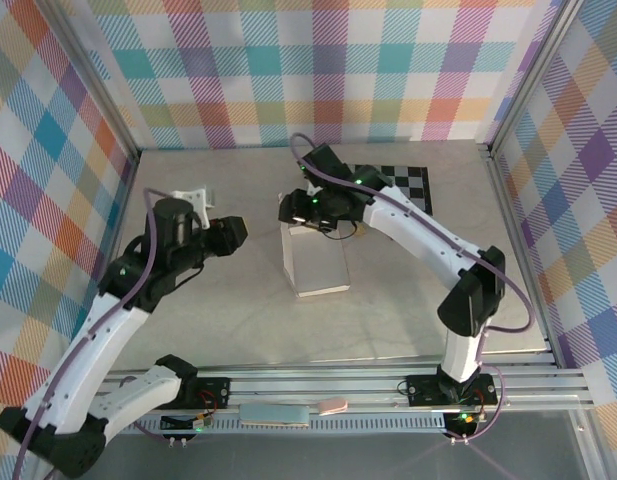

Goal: Fold the paper box

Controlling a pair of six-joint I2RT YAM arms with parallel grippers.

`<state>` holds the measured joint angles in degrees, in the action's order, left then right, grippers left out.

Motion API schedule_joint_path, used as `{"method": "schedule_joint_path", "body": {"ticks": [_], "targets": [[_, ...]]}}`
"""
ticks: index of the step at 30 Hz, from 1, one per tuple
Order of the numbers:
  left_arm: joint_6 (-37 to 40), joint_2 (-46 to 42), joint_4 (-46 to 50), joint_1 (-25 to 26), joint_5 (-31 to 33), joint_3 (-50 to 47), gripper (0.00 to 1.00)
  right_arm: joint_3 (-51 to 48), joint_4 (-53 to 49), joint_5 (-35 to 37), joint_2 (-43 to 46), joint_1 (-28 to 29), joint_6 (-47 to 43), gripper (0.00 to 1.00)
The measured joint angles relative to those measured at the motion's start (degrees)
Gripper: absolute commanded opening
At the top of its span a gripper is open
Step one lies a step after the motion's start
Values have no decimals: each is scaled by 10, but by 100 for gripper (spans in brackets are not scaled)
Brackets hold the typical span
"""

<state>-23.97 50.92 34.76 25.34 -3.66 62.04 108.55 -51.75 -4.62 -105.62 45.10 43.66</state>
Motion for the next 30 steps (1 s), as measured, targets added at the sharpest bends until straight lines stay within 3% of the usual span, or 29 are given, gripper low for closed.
{"method": "schedule_joint_path", "body": {"ticks": [7,10,13,17,25,30], "targets": [[17,-38,2,0,-3,-41,40,102,-48,-14,-102,16,-46,47],[17,-49,15,0,-3,-42,40,130,-66,-14,-137,16,-49,39],[17,-65,20,0,-3,-44,40,139,-77,-11,-155,16,-46,27],[18,-77,37,0,3,-45,40,161,-87,0,-164,18,-29,1],[29,-76,57,0,8,-45,41,188,-100,82,-156,19,61,0],[46,-71,57,0,8,-45,42,223,-163,184,-128,19,191,0]]}}
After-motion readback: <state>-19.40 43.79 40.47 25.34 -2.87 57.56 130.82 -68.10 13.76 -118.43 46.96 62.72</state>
